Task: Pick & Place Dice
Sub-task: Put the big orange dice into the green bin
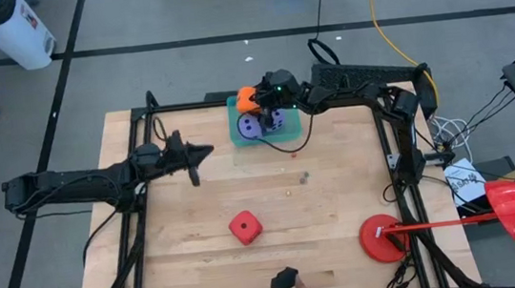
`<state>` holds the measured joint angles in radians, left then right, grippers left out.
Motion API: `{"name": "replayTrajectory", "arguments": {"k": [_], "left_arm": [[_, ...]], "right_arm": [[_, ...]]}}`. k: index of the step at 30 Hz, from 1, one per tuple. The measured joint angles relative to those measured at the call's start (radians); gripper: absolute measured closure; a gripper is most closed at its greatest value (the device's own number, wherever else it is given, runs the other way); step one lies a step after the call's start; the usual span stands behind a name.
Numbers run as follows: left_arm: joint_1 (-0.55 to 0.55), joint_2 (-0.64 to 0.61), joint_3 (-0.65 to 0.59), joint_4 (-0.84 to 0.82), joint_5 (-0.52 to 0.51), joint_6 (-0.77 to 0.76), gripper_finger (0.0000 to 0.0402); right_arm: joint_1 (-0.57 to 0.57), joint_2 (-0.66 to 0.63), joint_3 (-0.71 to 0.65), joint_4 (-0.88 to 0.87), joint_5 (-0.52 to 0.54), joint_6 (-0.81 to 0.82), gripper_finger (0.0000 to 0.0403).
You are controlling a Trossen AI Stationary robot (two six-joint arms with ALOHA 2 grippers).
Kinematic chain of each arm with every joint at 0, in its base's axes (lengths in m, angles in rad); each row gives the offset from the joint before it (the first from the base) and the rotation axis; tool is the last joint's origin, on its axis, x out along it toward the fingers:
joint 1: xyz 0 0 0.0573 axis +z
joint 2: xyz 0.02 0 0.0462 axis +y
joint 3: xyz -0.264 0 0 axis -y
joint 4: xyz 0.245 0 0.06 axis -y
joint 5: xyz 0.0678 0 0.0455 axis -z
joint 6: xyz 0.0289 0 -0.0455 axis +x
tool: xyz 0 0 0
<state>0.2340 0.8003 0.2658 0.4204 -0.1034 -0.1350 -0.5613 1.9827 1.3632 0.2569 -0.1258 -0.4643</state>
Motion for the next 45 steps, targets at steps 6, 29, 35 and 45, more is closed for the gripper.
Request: {"name": "replayTrajectory", "arguments": {"k": [6,29,35,45], "left_arm": [[0.113,0.122,0.146,-0.049,0.084,0.040,0.0395],[0.292,0.750,0.771,-0.391,0.175,0.080,0.0395],[0.346,0.810,0.784,-0.397,0.269,0.062,0.0393],[0.388,0.900,0.784,-0.448,0.278,0.045,0.0394]], "right_arm": [[0.011,-0.001,0.000,-0.006,-0.009,-0.038,0.0003],[0.045,-0.001,-0.001,0.007,-0.009,-0.117,0.0003],[0.053,0.000,-0.001,0.013,-0.036,-0.151,0.0003],[0.061,0.001,-0.002,0.035,-0.066,-0.165,0.0003]]}}
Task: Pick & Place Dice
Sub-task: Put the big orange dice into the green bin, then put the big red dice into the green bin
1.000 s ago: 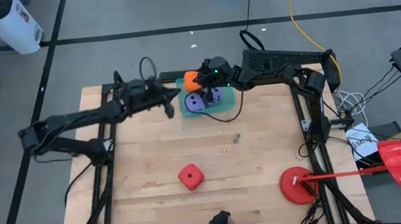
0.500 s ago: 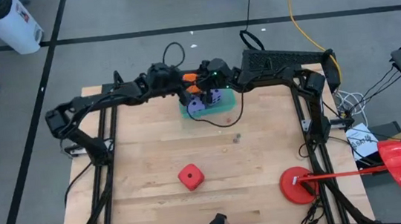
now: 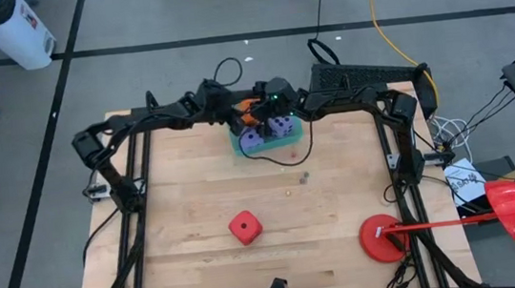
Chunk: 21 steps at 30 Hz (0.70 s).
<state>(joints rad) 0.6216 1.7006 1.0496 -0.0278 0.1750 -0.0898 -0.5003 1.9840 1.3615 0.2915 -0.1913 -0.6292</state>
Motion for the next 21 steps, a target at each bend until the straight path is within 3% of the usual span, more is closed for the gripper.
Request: {"name": "replayTrajectory", "arguments": {"k": [12,17,21], "left_arm": [[-0.002,-0.020,0.000,0.004,-0.007,0.054,0.0398],[-0.009,-0.168,0.000,-0.037,-0.045,0.093,0.0399],[-0.019,-0.356,-0.032,-0.077,-0.044,0.112,0.0399]], "right_arm": [[-0.001,-0.008,0.000,0.015,-0.022,0.032,0.0003],[-0.009,-0.084,0.000,-0.018,0.038,0.103,0.0007],[-0.041,-0.207,-0.022,-0.082,-0.027,0.169,0.0015]]}}
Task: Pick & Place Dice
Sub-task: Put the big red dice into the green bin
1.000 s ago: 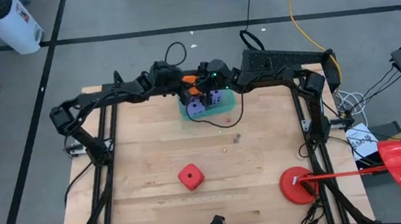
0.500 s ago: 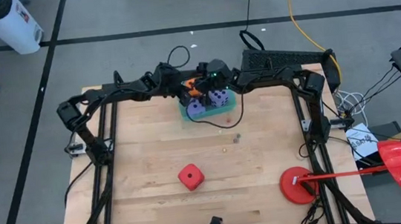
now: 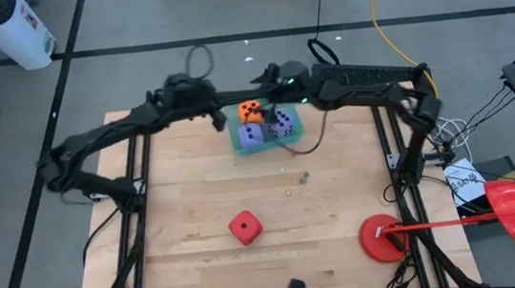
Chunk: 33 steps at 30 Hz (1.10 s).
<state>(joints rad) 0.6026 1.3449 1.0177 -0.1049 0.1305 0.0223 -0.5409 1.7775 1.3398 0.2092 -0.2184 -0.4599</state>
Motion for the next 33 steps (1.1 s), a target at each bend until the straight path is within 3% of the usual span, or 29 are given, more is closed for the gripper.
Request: {"name": "replayTrajectory", "arguments": {"k": [4,10,16,23,27,33], "left_arm": [[-0.026,-0.203,-0.110,-0.003,0.037,-0.007,0.0399],[-0.065,-0.483,-0.359,0.070,0.082,-0.097,0.0400],[-0.104,-0.621,-0.544,0.218,0.071,-0.180,0.0400],[-0.143,-0.646,-0.605,0.231,0.022,-0.117,0.0398],[-0.147,-0.646,-0.606,0.237,0.000,-0.114,0.0398],[-0.147,-0.673,-0.605,0.237,0.000,-0.083,0.0389]], "right_arm": [[-0.054,-0.170,-0.048,-0.061,-0.175,0.136,0.0055],[-0.147,-0.450,-0.204,-0.048,-0.414,0.357,0.0157],[-0.158,-0.690,-0.432,-0.016,-0.417,0.452,0.0271],[-0.160,-0.902,-0.758,0.193,-0.416,0.617,0.0384],[-0.144,-0.981,-0.882,0.258,-0.415,0.693,0.0394],[-0.082,-1.090,-0.920,0.203,-0.437,0.736,0.0401]]}}
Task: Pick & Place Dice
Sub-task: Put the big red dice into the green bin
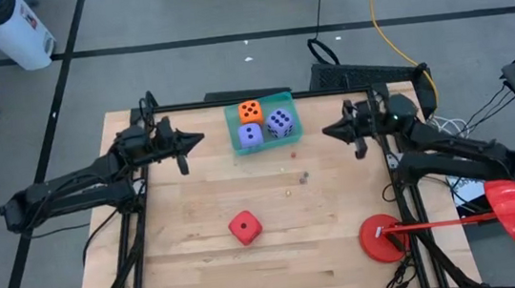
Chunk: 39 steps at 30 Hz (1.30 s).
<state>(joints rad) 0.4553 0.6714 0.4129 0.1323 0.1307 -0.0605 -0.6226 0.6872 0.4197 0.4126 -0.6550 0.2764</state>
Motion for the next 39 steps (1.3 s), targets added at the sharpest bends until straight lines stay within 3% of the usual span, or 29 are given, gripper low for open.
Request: {"name": "replayTrajectory", "arguments": {"k": [9,13,16,22,29,39], "left_arm": [[0.000,-0.011,0.000,-0.002,0.001,0.026,0.0390],[0.000,-0.011,0.000,-0.007,0.089,0.052,0.0397],[-0.005,-0.011,0.000,-0.008,0.172,0.031,0.0396],[-0.074,-0.010,0.000,-0.058,0.159,0.013,0.0395],[-0.240,0.009,-0.035,-0.049,-0.039,0.045,0.0396],[-0.213,-0.064,-0.325,0.359,-0.008,-0.061,0.0398]], "right_arm": [[0.245,-0.148,-0.102,-0.067,0.288,-0.064,0.0402],[0.279,-0.184,-0.125,-0.057,0.392,-0.090,0.0402],[0.276,-0.207,-0.125,-0.056,0.378,-0.090,0.0402],[0.276,-0.201,-0.125,-0.077,0.363,-0.106,0.0402],[0.278,-0.184,-0.125,-0.078,0.315,-0.123,0.0401],[0.291,-0.061,-0.123,-0.072,0.363,-0.159,0.0396]]}}
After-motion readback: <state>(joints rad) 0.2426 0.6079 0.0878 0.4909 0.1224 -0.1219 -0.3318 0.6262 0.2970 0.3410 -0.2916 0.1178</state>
